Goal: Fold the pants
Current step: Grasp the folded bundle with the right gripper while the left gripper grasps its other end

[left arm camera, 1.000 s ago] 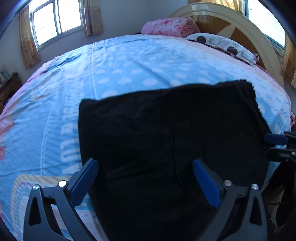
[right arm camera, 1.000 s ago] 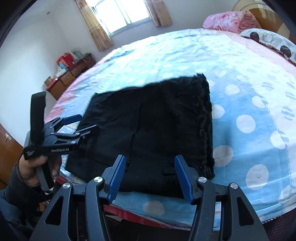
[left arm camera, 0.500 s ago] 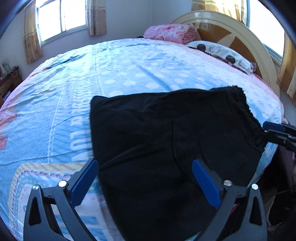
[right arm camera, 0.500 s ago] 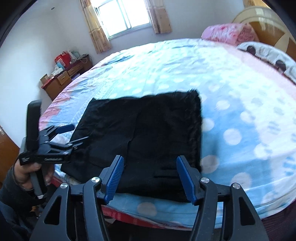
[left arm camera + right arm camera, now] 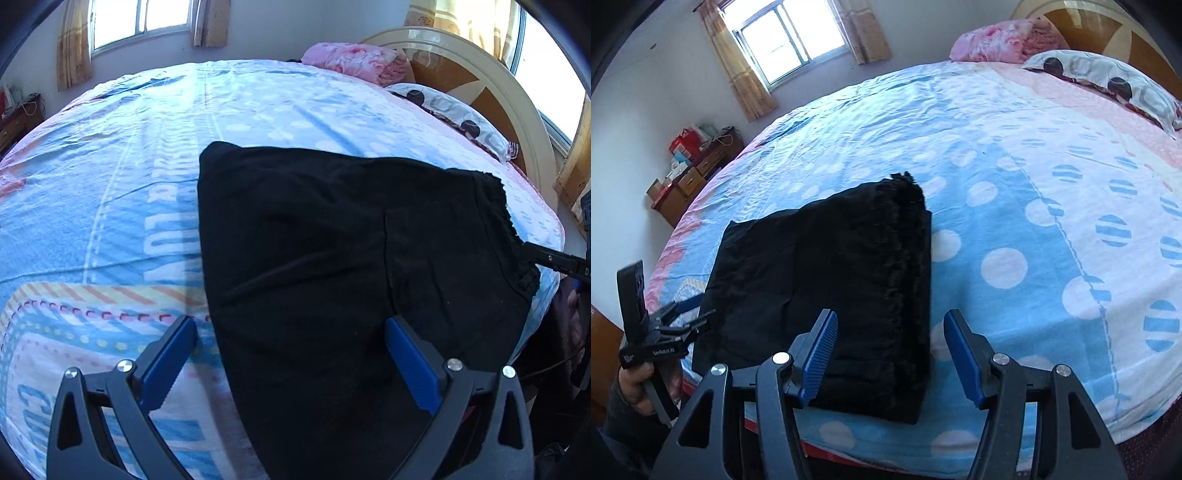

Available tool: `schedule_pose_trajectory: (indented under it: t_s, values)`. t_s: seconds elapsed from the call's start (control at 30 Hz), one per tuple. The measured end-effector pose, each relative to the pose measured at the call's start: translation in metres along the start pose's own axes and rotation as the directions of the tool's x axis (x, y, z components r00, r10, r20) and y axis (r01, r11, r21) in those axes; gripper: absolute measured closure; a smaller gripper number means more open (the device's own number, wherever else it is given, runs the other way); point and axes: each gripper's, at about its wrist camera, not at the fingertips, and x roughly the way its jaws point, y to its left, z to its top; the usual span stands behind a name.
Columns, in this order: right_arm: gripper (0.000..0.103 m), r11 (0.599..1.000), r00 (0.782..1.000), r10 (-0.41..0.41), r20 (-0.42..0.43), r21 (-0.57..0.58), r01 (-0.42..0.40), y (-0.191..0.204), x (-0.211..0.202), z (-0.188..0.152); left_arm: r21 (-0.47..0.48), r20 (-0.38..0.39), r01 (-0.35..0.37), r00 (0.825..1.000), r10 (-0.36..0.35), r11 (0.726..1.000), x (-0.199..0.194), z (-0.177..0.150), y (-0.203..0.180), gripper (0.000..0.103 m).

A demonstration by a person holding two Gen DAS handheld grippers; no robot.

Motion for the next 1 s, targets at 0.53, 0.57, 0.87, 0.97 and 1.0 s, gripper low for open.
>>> schedule_pose_trajectory:
  t_s: [0.53, 0.57, 0.87, 0.97, 1.0]
  values:
    - [0.041, 0.993, 0.994, 0.106, -0.023, 0.047, -0.105, -0.007, 0.039, 0.015, 0.053, -0.017, -0.020, 1.000, 0.021, 0.998, 0.015, 0.011, -0.006, 0.000]
    - [0.041, 0.992, 0.993, 0.117, -0.022, 0.042, -0.116, -0.006, 0.039, 0.014, 0.052, -0.020, -0.020, 1.000, 0.021, 0.998, 0.015, 0.011, -0.006, 0.000]
    - [0.043, 0.993, 0.994, 0.112, -0.017, 0.040, -0.111, -0.004, 0.049, 0.019, 0.040, -0.024, -0.031, 0.999, 0.032, 0.999, 0.019, 0.015, -0.005, 0.000]
    - [0.044, 0.998, 0.998, 0.060, -0.025, -0.014, -0.060, 0.008, 0.048, 0.016, 0.051, -0.015, -0.041, 0.999, 0.042, 0.998, 0.020, 0.015, -0.006, 0.000]
    - [0.044, 0.998, 0.998, 0.061, -0.026, -0.011, -0.061, 0.006, 0.049, 0.017, 0.050, -0.009, -0.040, 0.999, 0.040, 0.998, 0.021, 0.015, -0.006, 0.000]
